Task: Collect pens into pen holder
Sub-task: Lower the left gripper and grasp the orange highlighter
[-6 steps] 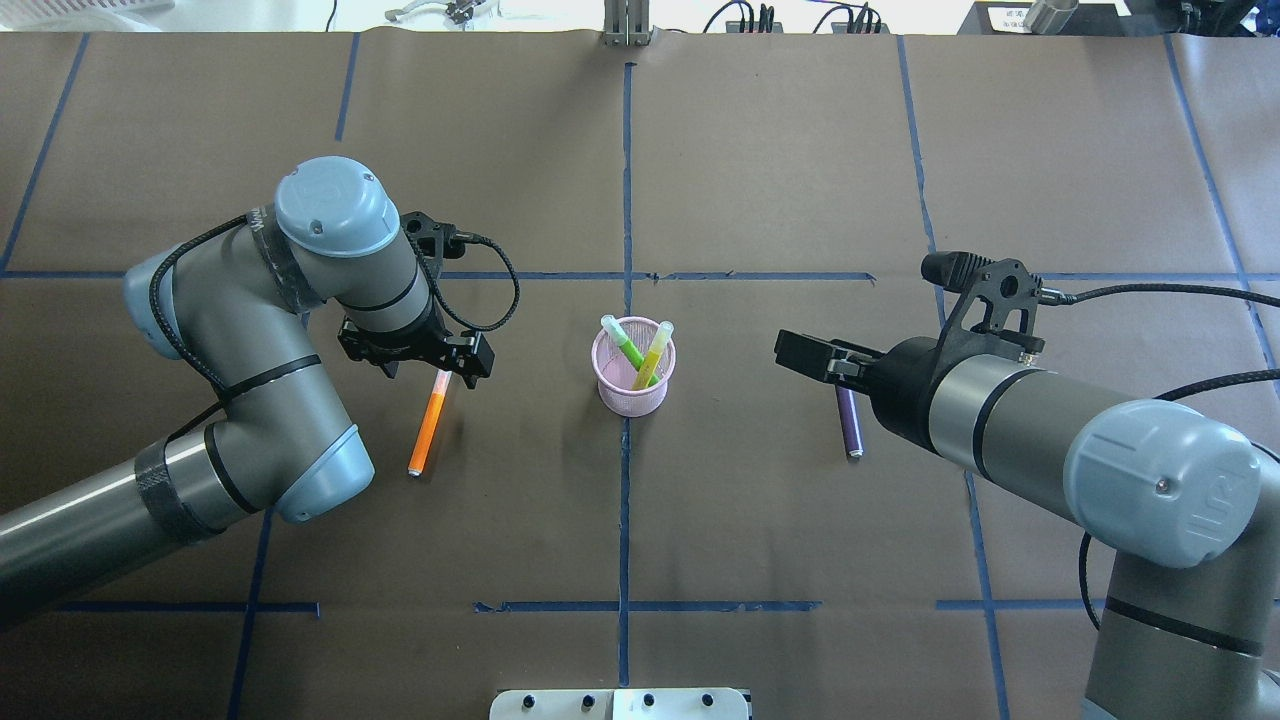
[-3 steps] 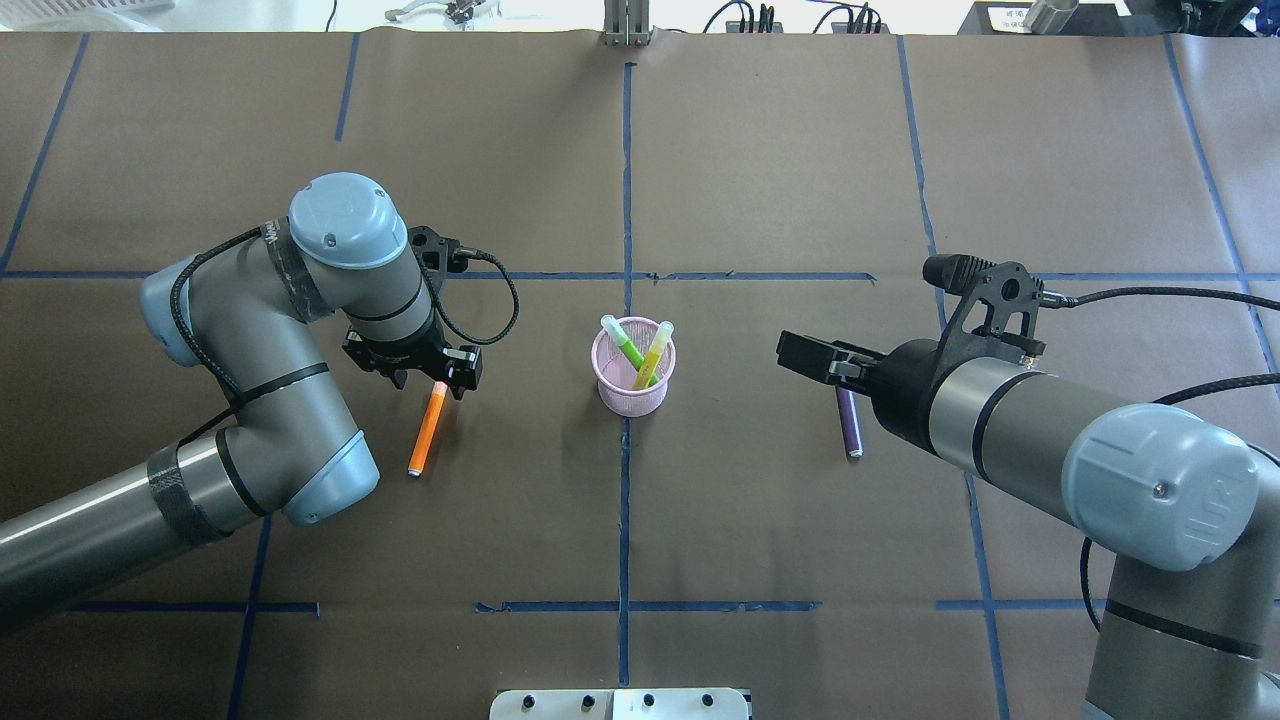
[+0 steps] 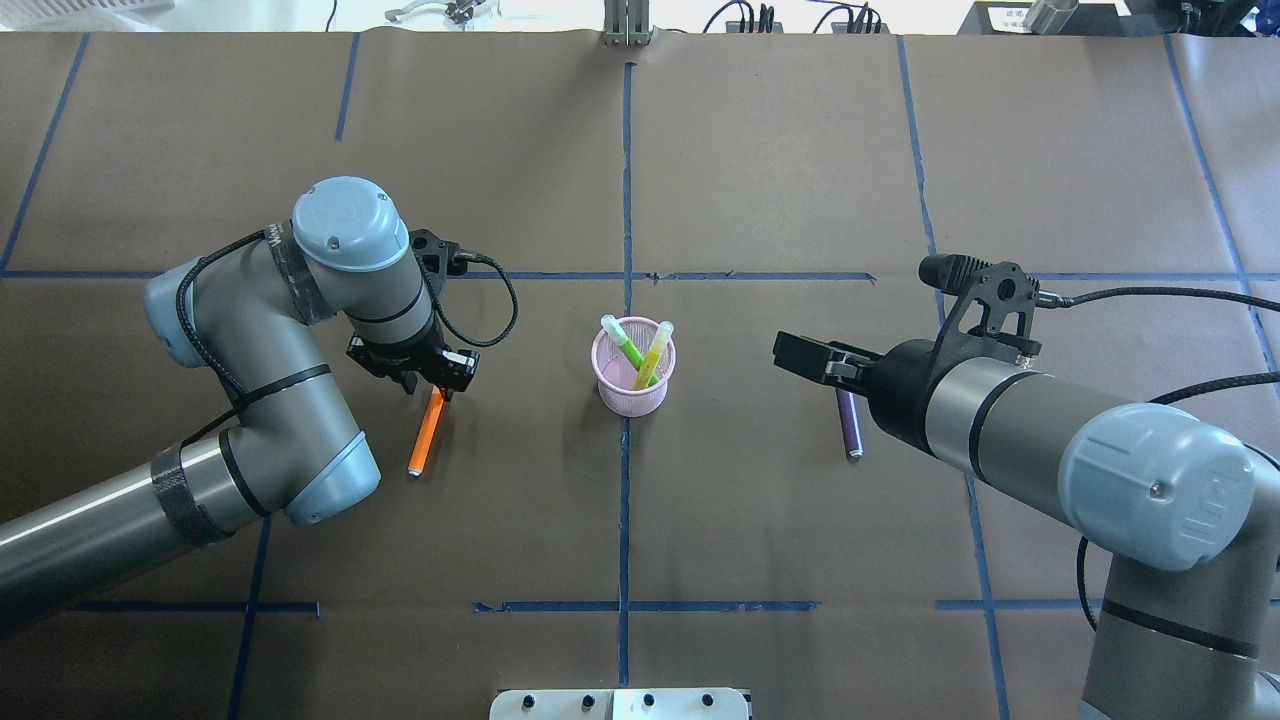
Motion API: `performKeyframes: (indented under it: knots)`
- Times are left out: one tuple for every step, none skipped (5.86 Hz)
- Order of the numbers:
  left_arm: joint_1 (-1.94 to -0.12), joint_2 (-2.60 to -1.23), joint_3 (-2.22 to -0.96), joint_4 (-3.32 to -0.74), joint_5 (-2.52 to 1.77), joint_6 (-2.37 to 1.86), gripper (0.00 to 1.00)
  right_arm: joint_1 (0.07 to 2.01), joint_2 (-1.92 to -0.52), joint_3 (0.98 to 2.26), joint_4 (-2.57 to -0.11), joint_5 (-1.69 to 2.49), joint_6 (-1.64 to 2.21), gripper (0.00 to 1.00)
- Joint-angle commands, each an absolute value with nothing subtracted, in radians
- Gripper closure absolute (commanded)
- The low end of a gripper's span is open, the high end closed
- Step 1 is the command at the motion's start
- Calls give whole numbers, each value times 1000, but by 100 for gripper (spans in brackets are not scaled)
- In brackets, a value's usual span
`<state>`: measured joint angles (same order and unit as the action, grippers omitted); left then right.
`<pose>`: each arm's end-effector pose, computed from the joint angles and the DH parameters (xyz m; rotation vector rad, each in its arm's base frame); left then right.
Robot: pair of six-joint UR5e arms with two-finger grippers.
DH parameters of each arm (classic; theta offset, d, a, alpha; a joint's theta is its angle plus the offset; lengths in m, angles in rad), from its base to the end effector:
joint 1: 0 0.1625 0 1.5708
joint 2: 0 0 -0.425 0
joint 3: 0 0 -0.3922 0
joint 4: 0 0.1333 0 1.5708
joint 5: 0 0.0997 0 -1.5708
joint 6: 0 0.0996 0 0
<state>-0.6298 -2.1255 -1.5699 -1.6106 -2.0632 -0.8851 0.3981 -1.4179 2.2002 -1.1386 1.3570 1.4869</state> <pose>0.5062 -0.4756 0.3345 -0.0226 0.7528 0.1993 -0.3724 -0.3241 0.2466 0.4735 -1.1382 0.4035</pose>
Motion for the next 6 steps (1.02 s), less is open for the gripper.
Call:
performKeyframes:
  knots:
    - [-618,-2123,-1569,-1612,-2063,-885,56,399,-1416,2204,-1140,1359,1488,0]
    - [-618,-2125,-1571,-1612,-2063,-885,59,399,-1416,2204,-1140,1359,1489,0]
    - [-618,-2125,-1575,-1611,-2066,-885,77,399,-1417,2207,-1140,1358,1494,0]
    - [-618,-2123,-1577,-1612,-2069,-882,100,399,-1416,2207,-1140,1358,1494,0]
    - [-618,-2123,-1574,-1609,-2069,-826,100,399,-1417,2207,-1140,1358,1494,0]
    - [-624,-2125,-1589,-1608,-2072,-818,100,399,-1417,2209,-1140,1358,1496,0]
